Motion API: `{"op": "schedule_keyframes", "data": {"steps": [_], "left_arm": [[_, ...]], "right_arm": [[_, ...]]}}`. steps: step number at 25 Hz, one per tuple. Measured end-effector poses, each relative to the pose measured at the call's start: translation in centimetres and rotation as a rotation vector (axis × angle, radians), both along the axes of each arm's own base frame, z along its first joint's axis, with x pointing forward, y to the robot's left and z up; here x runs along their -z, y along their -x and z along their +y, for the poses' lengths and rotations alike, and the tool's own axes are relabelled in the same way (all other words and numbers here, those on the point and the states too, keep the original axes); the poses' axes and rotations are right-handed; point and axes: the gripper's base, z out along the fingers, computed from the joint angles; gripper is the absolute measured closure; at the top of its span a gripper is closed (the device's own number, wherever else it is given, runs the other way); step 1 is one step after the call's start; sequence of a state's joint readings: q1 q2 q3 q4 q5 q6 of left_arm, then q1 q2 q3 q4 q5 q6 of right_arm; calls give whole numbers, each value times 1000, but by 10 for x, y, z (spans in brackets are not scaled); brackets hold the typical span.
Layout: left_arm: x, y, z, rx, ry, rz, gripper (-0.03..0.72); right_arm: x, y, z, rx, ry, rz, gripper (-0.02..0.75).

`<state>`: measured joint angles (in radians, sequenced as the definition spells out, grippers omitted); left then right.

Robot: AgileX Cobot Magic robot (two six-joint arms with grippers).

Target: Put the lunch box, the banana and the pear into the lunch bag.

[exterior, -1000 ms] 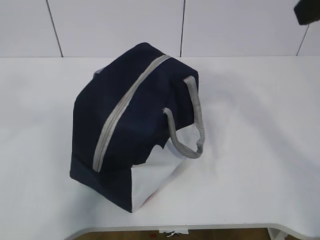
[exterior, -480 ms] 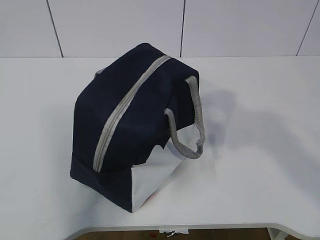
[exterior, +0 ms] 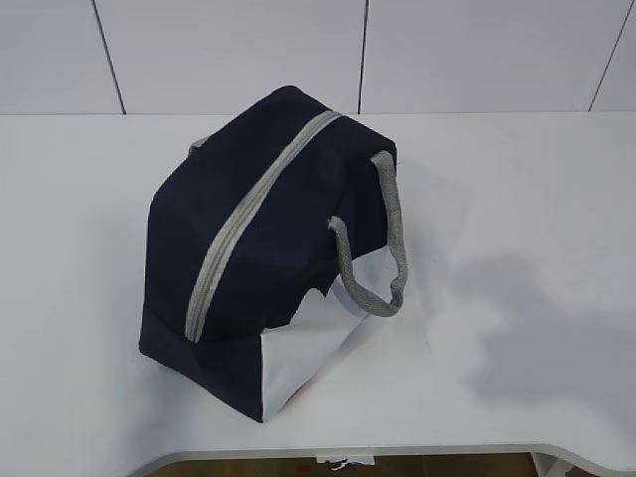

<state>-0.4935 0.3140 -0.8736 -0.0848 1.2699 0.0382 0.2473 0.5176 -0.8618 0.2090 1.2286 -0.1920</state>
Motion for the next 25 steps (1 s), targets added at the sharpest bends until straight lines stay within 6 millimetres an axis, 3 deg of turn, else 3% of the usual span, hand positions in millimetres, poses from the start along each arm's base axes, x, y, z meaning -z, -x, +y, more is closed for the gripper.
{"op": "schedule_keyframes", "data": {"steps": [2,5,8,9,10,14,20,25], "left_arm": [[9,5,3,0,2,-4,234],[37,11,7,-2,-6,5,235],[35,25,14,-5,57,-107,235],[35,25,14,-5,57,-107,235],[63,16,9,-10,30,-62,235],[78,14,11,-24,31,-97,235],[82,10,10,-36,20,-111,240],[83,8,12,-50,3,-124,255]], "right_arm": [[8,6,-2,2,-6,-21,375],[26,19,-5,9,-20,-77,375],[43,29,-8,13,-30,-114,375],[48,33,-9,14,-32,-124,376],[54,38,-11,15,-36,-141,376],[73,48,-13,19,-44,-182,375],[83,62,-21,42,-26,-263,375],[86,61,-28,149,-31,-244,375]]}}
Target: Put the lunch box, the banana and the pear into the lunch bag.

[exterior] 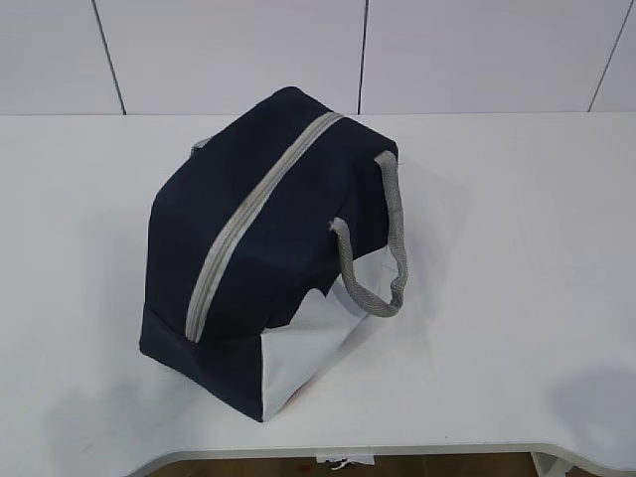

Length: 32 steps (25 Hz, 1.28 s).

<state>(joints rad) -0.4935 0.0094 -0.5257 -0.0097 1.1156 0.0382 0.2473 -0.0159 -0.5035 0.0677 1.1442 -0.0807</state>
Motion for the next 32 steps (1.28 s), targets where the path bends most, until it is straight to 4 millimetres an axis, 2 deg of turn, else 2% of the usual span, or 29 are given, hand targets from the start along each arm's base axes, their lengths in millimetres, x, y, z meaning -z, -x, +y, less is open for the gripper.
{"op": "schedule_keyframes", "data": {"steps": [12,22,32], "left_arm": [[0,0,0,-20,-2,-1,255],[0,1,-2,-287,0,0,255],[0,1,-3,-311,3,-1,255]], "right_arm": [[0,-1,-2,67,-17,7,375],[0,-1,1,272,-18,5,376],[0,-1,1,274,-18,5,376]]}}
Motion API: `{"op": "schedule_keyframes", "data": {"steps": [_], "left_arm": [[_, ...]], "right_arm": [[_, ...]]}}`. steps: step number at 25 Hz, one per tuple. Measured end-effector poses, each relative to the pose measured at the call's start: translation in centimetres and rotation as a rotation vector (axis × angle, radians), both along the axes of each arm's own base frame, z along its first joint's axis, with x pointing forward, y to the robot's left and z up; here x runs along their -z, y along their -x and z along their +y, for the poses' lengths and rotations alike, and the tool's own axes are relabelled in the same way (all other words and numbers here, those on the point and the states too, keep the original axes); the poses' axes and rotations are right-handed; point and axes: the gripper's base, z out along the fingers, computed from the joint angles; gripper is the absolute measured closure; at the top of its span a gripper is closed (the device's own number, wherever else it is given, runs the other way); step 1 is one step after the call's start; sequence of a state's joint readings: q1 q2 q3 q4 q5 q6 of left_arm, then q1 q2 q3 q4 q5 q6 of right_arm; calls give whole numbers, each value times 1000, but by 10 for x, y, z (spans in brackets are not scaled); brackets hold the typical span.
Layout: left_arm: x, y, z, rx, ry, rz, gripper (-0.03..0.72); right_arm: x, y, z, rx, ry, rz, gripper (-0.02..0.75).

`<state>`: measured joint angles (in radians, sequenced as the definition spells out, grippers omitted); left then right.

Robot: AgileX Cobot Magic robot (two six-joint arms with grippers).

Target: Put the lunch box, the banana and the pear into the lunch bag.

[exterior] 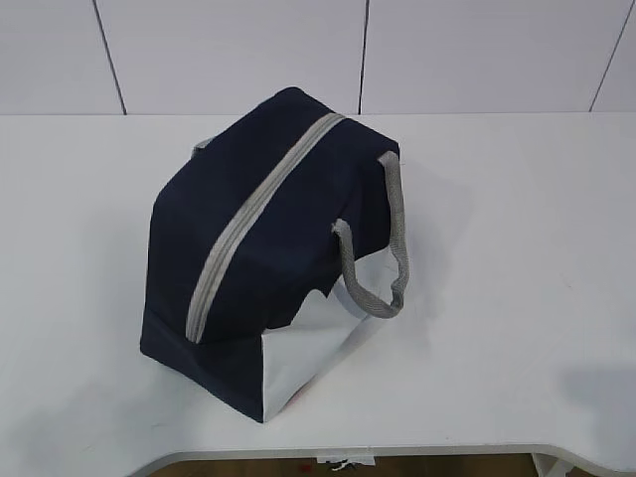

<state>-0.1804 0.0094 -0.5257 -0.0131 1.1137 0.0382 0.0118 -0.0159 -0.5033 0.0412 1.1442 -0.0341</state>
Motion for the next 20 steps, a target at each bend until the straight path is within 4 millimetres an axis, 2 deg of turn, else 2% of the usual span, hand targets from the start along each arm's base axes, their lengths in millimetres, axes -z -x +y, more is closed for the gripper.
{"op": "schedule_keyframes", "data": {"steps": [7,20], "left_arm": [[0,0,-1,-71,2,0,255],[0,0,-1,-69,3,1,255]], "right_arm": [[0,0,0,1,-1,0,376],[0,0,0,1,-1,0,376]]}}
